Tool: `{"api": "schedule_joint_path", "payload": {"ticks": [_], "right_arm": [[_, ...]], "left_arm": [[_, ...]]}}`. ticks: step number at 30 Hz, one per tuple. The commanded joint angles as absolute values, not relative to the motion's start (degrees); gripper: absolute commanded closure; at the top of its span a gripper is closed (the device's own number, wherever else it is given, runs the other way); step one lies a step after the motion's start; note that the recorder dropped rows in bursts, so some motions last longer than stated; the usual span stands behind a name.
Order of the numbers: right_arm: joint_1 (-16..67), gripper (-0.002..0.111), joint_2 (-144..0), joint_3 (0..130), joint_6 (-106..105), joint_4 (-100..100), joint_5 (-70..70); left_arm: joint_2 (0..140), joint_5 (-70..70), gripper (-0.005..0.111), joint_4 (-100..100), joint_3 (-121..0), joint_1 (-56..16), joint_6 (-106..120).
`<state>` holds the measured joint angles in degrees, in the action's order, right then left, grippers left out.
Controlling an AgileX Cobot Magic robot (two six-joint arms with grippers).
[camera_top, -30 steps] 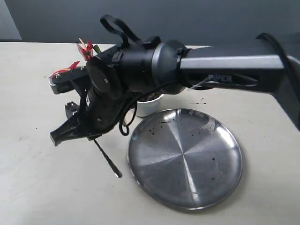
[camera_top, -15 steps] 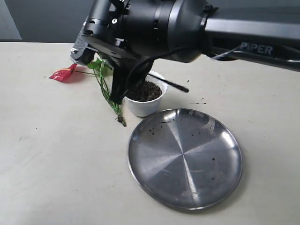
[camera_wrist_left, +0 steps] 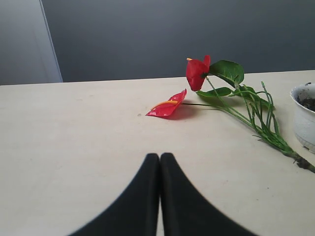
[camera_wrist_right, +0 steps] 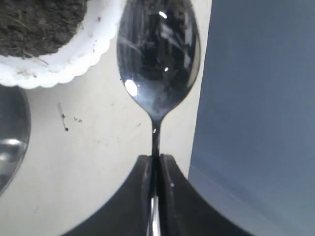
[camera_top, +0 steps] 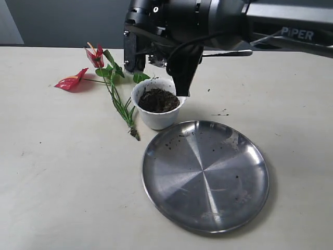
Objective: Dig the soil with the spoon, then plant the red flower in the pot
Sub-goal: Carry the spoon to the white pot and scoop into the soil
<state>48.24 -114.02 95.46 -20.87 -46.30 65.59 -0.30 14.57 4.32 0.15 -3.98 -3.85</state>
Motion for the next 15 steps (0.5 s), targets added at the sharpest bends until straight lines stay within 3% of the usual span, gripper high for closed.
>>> {"api": "schedule_joint_path", "payload": {"ticks": [1, 15], "right_arm": [[48.1, 0.109, -115.9, 96.0, -32.4, -47.7, 66.8], [48.6, 0.109, -126.8, 96.0, -33.3, -56.6, 68.2]], "left_arm": [[0.0, 14.1, 0.105, 4.2, 0.0, -4.2, -3.9], [0.0, 14.1, 0.105, 4.2, 0.0, -4.2, -3.9]]}}
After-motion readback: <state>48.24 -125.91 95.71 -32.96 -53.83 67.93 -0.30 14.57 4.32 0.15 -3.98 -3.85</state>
